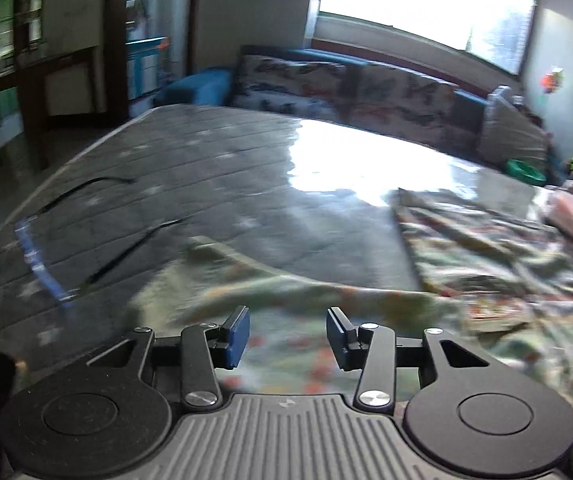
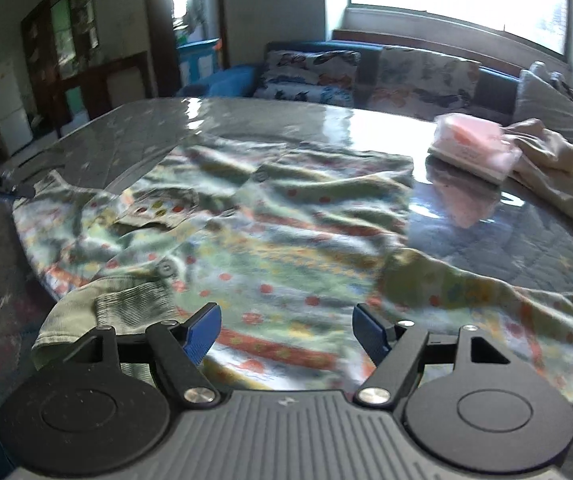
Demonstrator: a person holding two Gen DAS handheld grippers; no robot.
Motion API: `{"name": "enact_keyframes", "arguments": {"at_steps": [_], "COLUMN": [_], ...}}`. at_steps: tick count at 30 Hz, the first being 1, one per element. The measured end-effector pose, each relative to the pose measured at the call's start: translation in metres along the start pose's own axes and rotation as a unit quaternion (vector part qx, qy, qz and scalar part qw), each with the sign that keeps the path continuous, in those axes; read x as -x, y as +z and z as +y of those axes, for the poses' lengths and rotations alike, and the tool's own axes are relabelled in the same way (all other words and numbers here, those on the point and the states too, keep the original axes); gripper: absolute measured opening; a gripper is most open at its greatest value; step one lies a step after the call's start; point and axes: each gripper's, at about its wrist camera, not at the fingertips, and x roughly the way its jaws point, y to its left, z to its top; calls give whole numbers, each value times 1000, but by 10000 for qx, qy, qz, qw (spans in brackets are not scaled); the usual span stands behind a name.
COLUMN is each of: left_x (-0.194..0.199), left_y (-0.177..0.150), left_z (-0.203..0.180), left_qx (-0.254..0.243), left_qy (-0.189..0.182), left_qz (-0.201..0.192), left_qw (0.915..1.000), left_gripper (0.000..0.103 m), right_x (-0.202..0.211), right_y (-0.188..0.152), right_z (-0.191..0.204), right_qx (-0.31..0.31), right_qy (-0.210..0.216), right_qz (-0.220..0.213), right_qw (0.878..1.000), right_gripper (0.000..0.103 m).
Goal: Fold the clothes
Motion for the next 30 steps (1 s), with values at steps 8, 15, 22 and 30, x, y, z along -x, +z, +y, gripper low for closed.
{"name": "enact_keyframes", "arguments": {"at_steps": [8, 15, 22, 30], "left_x": [-5, -10, -12, -9], "left_y": [-2, -6, -9, -9], "left_z": [-59, -100, -134, -158], "left_qx": [-479, -756, -966, -1170], "left_qy": [-695, -1031, -1261, -1436], "left_qz": [71, 131, 119, 50], "left_qw": [9964, 9917, 9872, 9827], "left_gripper": [65, 76, 89, 96], "right_x": [22, 40, 52, 46], "right_y": [-11, -25, -43, -58], "right_z": [-51, -109, -164, -199], "right_qx": [-810, -1538, -2195, -2763], "right_qy": [-705, -1624, -2462, -2705], "right_qz": [-197, -392, -465, -309], "right_qw": [9940, 9739, 9429, 9217], "right_gripper": [74, 73, 67, 54]}}
